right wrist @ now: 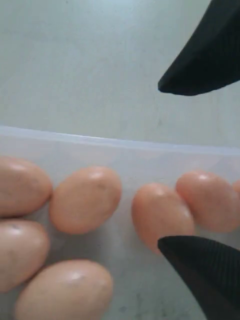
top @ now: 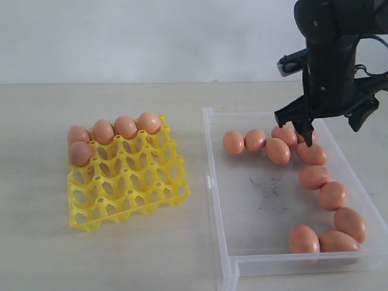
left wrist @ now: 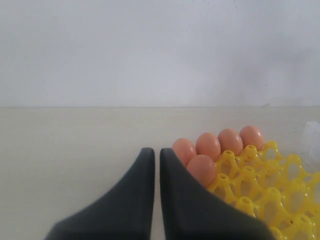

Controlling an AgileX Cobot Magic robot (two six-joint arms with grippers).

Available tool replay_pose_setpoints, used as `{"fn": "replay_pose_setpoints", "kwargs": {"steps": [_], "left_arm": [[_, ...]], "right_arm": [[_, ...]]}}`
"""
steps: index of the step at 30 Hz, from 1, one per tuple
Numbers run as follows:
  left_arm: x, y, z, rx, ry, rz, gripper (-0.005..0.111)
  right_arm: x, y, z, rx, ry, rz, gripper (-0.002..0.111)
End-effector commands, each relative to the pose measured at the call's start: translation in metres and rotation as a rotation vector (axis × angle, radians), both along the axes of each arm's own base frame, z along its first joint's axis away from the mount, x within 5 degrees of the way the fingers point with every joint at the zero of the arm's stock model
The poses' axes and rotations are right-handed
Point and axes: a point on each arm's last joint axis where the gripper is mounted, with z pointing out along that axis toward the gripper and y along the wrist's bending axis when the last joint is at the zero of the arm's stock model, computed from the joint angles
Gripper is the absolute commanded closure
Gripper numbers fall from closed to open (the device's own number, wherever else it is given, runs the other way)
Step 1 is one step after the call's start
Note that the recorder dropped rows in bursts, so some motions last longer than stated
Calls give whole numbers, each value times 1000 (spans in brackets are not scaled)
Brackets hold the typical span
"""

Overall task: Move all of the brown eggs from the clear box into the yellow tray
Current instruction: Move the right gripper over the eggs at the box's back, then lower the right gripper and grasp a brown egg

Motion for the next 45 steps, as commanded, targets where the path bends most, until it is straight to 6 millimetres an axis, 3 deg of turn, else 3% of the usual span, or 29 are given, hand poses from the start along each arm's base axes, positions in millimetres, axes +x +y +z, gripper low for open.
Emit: {"fn": "replay_pose_setpoints", "kwargs": {"steps": [1,5,10,15,25,36,38,42,45], "left_arm": [[0,0,-1,0,2,-3,103],[0,0,-1,0,2,-3,103],[0,0,-1,0,2,-3,103],[0,0,-1,0,-1,-2,103],[0,0,-1,0,1,-3,103],[0,0,-1,0,1,-3,103],[0,0,-1,0,1,-3,103],[0,0,-1,0,-1,-2,103],[0,0,-1,0,-1,-2,103]], "right_arm": [[15,5,4,131,-213,-100,38],[20,10,7,199,-273,-105,41],[20,6,7,155,-264,-91,55],[17,3,6,114,-235,-93,58],[10,6,3,139,-139,-67,108],[-3,10,-16,229,-80,-260,106],[-5,11,-23,254,-91,-258,96],[-7,13,-35,296,-103,-233,66],[-4,16,-34,297,-111,-82,54]]}}
